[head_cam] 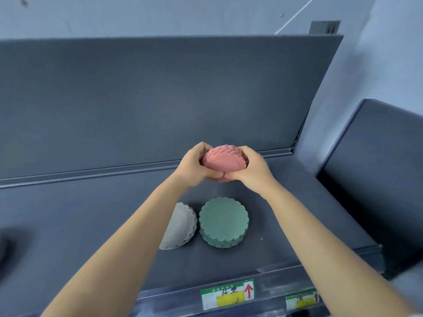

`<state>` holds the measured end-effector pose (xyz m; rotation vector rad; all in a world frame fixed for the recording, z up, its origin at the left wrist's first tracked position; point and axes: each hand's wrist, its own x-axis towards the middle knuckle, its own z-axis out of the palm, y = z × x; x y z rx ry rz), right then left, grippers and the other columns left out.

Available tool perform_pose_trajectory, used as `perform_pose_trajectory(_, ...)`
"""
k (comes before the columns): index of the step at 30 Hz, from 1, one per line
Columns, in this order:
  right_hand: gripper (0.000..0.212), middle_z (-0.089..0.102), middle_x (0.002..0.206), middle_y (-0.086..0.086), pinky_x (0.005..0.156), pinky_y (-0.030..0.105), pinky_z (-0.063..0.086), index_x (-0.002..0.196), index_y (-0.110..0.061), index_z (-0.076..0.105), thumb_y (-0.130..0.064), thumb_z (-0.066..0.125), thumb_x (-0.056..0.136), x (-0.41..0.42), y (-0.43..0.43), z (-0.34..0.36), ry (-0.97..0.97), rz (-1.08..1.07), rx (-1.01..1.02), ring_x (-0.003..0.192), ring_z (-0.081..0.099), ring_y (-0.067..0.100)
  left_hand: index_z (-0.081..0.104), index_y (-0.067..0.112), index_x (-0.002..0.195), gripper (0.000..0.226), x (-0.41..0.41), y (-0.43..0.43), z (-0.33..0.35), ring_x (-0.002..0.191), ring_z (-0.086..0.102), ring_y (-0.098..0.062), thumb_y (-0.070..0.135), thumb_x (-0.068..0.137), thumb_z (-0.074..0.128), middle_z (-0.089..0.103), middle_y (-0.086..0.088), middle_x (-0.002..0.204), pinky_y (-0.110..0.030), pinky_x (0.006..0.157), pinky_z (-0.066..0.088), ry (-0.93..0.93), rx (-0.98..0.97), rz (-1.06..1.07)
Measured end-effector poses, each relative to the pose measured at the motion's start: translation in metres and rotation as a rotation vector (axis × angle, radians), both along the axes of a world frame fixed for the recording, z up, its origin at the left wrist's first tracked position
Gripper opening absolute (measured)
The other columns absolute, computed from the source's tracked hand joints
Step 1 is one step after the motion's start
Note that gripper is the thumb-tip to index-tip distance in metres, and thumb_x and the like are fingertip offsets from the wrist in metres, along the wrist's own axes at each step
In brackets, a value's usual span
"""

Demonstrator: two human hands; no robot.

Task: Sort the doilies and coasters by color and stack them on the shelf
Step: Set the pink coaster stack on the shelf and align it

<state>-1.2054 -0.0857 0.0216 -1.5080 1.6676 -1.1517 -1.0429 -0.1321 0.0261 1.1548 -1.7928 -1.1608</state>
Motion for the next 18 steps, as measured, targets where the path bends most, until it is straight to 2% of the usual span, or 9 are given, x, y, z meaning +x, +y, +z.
perform_pose_trajectory(2, 0.051, 0.064, 0.106, -0.006, 0.081, 0.026, 0.047, 0.111, -0.019, 0.057, -0.011, 0.08, 0.066, 0.0, -0.001, -0.005, 0.019, 0.025, 0.039, 0.098, 0.059, 0.015, 0.049, 0.014, 0.104, 0.06, -0.006, -0.001, -0.005, 0.095, 0.059, -0.021, 0.003, 0.057, 0.086, 0.062, -0.003, 0.102, -0.032, 0.083, 0.05, -0.096, 0.02, 0.028)
perform_pose_trajectory(4, 0.052, 0.063, 0.112, -0.005, 0.087, 0.027, 0.045, 0.117, -0.019, 0.056, -0.011, 0.077, 0.071, 0.001, -0.003, -0.011, -0.007, 0.04, 0.1, 0.103, 0.059, 0.015, 0.049, 0.015, 0.116, 0.073, -0.01, 0.0, -0.013, 0.104, 0.059, -0.023, 0.009, 0.053, 0.087, 0.062, -0.005, 0.112, -0.037, 0.092, 0.049, -0.102, 0.098, 0.074)
perform_pose_trajectory(6, 0.053, 0.062, 0.114, -0.005, 0.09, 0.025, 0.043, 0.118, -0.023, 0.054, -0.005, 0.073, 0.072, 0.004, -0.005, -0.013, -0.103, 0.056, 0.124, 0.106, 0.057, 0.013, 0.046, 0.016, 0.122, 0.081, -0.012, 0.001, -0.018, 0.106, 0.057, -0.021, 0.005, 0.052, 0.085, 0.061, -0.005, 0.115, -0.034, 0.095, 0.047, -0.029, 0.158, 0.112)
perform_pose_trajectory(9, 0.052, 0.061, 0.118, 0.003, 0.093, 0.028, 0.045, 0.115, -0.024, 0.053, 0.004, 0.063, 0.072, 0.012, -0.009, -0.014, -0.236, 0.123, 0.182, 0.111, 0.056, 0.02, 0.047, 0.015, 0.121, 0.08, -0.013, 0.004, -0.019, 0.101, 0.058, -0.021, -0.006, 0.05, 0.078, 0.061, -0.009, 0.112, -0.029, 0.09, 0.048, 0.127, 0.259, 0.131)
perform_pose_trajectory(13, 0.047, 0.063, 0.114, 0.009, 0.091, 0.032, 0.045, 0.113, -0.018, 0.055, 0.005, 0.059, 0.072, 0.013, -0.014, -0.007, -0.246, 0.141, 0.178, 0.107, 0.058, 0.023, 0.047, 0.009, 0.118, 0.079, -0.013, 0.004, -0.013, 0.098, 0.066, -0.027, -0.012, 0.046, 0.07, 0.066, -0.015, 0.108, -0.036, 0.088, 0.055, 0.296, 0.355, 0.086)
perform_pose_trajectory(16, 0.045, 0.063, 0.105, 0.005, 0.076, 0.025, 0.045, 0.108, -0.018, 0.056, 0.008, 0.054, 0.072, 0.009, -0.014, -0.003, -0.233, 0.037, 0.107, 0.095, 0.057, 0.02, 0.048, 0.005, 0.12, 0.075, -0.01, -0.001, -0.006, 0.102, 0.063, -0.029, -0.001, 0.047, 0.064, 0.063, -0.013, 0.109, -0.04, 0.091, 0.053, 0.122, 0.343, 0.084)
perform_pose_trajectory(18, 0.045, 0.061, 0.102, 0.004, 0.07, 0.024, 0.043, 0.109, -0.017, 0.055, 0.009, 0.049, 0.073, 0.007, -0.014, -0.005, -0.17, -0.018, 0.084, 0.091, 0.055, 0.019, 0.048, 0.003, 0.118, 0.067, -0.01, -0.001, -0.003, 0.095, 0.058, -0.026, 0.003, 0.053, 0.066, 0.06, -0.01, 0.103, -0.036, 0.082, 0.052, -0.052, 0.342, 0.101)
